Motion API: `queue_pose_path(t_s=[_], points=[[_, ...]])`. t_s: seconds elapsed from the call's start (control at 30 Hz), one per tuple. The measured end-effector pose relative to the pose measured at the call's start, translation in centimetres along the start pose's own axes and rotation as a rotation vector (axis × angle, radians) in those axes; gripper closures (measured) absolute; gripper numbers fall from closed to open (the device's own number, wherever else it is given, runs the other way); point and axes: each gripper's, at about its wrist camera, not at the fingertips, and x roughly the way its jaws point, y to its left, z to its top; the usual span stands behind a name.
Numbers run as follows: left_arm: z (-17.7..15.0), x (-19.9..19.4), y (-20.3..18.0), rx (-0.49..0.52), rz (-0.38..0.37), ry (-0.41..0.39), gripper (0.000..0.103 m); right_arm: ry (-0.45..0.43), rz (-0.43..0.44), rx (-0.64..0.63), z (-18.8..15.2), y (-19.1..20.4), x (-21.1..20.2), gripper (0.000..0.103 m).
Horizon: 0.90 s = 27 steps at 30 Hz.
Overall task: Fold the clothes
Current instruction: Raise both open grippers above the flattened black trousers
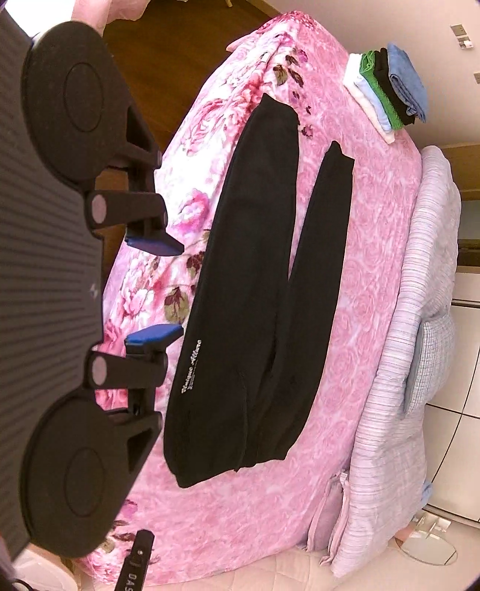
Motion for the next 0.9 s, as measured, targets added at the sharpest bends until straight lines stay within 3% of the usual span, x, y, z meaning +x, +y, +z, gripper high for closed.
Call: queue_pose_path(t_s=[0.6,0.9], points=[[-2.9,-2.2,-0.4,0.023,0.016,0.021,0.067,0.052,0.003,-0.042,-2.4,1.8,-0.7,0.060],[-3.7,-2.6,0.2,0.004,0.008,0.024,0.066,0.037,0.016,-0.081,-2.5,3.4,-1.1,0.060]])
